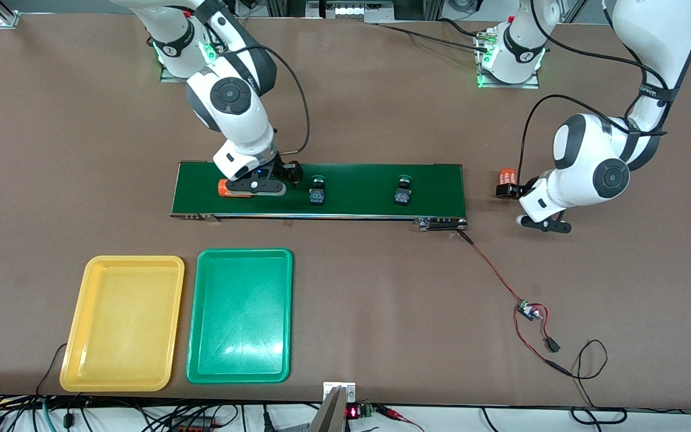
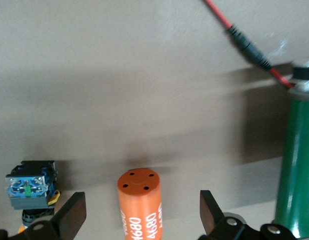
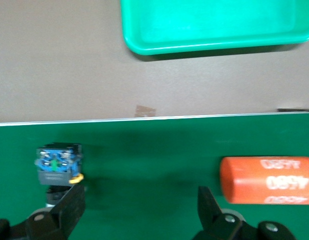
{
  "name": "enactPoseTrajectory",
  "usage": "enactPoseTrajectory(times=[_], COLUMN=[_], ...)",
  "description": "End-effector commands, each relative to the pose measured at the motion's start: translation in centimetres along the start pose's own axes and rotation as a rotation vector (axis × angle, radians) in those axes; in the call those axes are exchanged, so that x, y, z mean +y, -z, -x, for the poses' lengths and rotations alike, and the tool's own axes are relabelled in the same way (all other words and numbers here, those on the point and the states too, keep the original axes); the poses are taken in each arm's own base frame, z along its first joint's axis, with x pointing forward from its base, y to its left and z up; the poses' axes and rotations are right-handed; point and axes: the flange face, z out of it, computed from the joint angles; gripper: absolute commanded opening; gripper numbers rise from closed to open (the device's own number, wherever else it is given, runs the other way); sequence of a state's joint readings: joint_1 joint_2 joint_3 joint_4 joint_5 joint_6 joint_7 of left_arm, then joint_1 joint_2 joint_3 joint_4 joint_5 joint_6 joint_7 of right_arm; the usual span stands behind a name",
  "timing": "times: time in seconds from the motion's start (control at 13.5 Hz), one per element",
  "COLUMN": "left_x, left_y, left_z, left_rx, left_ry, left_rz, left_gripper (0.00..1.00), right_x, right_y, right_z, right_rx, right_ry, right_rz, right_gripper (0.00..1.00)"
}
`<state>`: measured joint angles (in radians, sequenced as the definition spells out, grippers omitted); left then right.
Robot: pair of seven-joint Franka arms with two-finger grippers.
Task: Sort buttons by color to trays
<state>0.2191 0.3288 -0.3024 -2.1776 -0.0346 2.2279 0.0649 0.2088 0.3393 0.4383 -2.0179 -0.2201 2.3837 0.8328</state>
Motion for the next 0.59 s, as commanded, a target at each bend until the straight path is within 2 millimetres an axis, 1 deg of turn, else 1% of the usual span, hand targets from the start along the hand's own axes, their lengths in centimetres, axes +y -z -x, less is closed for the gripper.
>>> enactPoseTrajectory(times=[0.0,0.15,0.37,0.52], left_x=[-1.2,-1.4,-1.4,-1.4], left_y=[0.0,-0.6,-2.5,-3.1], left_z=[1.6,1.9,2.9,3.3], left_rx=[0.004,0.005,0.002,0.002], left_ry=[-0.043,-0.040,-0.039,-0.038], left_rz=[-0.017,-0.016,-0.016,-0.015], left_gripper=[1.00,1.00,1.00,1.00], right_x=[-2.2,-2.1,-2.2,-2.2], right_y=[-1.6,-2.3,-2.4,-2.5], right_z=[-0.8,-0.8,-0.9,-0.9], right_rx=[0.010,0.010,0.012,0.011], right_ry=[-0.002,0.012,0.015,0.009], right_rz=[0.032,0.045,0.047,0.047], right_gripper=[1.00,1.00,1.00,1.00])
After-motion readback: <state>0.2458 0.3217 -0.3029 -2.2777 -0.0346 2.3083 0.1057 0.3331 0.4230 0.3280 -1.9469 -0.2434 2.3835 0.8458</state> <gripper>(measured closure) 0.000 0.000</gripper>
